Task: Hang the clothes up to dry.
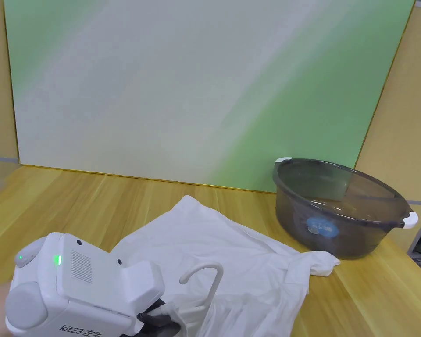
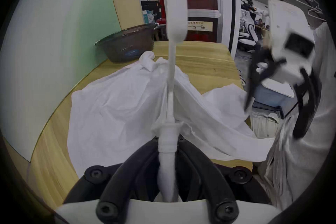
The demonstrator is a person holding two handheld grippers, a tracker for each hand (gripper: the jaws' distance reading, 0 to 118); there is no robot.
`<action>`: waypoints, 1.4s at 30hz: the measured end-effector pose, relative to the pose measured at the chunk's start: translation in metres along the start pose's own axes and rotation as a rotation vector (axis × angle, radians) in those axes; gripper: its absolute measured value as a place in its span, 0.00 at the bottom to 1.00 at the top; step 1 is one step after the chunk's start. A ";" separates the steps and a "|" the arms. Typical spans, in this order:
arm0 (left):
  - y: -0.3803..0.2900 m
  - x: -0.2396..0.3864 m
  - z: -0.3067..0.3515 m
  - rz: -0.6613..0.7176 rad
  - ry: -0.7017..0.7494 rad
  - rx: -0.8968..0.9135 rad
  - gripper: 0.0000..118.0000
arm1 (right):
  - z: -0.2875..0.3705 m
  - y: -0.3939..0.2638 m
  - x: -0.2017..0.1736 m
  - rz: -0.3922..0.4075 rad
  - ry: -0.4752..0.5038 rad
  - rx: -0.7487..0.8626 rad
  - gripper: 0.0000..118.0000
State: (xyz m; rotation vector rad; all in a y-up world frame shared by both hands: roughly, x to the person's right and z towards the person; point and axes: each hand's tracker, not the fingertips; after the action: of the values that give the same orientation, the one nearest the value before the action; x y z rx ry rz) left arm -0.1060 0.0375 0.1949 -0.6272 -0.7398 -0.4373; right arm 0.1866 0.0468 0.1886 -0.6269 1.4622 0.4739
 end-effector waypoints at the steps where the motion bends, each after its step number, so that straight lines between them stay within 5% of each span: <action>1: 0.000 0.000 0.000 -0.003 0.005 -0.001 0.02 | 0.012 0.006 0.012 0.033 0.015 0.023 0.84; 7: -0.006 0.000 0.003 -0.007 -0.021 0.020 0.02 | 0.029 0.043 0.095 0.205 -0.077 0.044 0.84; 11: -0.012 -0.001 0.003 -0.009 -0.023 0.027 0.02 | -0.013 0.047 0.134 0.283 0.093 -0.111 0.84; 17: -0.017 -0.008 0.003 0.027 -0.056 0.021 0.02 | -0.071 0.047 0.166 0.302 0.169 -0.197 0.82; 19: -0.018 -0.010 0.003 0.041 -0.077 0.013 0.02 | -0.083 0.046 0.172 0.279 0.230 -0.184 0.72; 22: -0.019 -0.012 0.004 0.046 -0.078 0.007 0.04 | -0.096 0.045 0.177 0.257 0.294 -0.230 0.08; 23: -0.018 -0.013 0.004 0.025 -0.064 0.018 0.04 | -0.101 0.044 0.179 0.276 0.382 -0.274 0.08; 26: -0.018 -0.021 0.007 0.045 -0.134 -0.021 0.04 | -0.103 0.040 0.170 0.209 0.396 -0.259 0.07; 32: -0.015 -0.014 0.009 -0.027 -0.078 0.008 0.04 | -0.092 0.044 0.166 0.211 0.319 -0.218 0.07; 34: -0.016 -0.011 0.012 -0.019 -0.058 0.040 0.11 | -0.089 0.043 0.166 0.149 0.343 -0.215 0.06; 38: -0.013 -0.013 0.034 -0.019 0.103 0.149 0.60 | -0.072 0.031 0.155 0.016 0.282 -0.105 0.04; 42: -0.007 -0.008 0.073 0.017 0.163 0.272 0.62 | -0.048 0.016 0.153 -0.034 0.209 0.109 0.04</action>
State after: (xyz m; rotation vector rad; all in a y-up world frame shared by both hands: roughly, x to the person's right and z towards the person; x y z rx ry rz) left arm -0.1509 0.0818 0.2337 -0.3378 -0.6249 -0.3595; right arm 0.1499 0.0159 0.0346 -0.6275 1.6609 0.3064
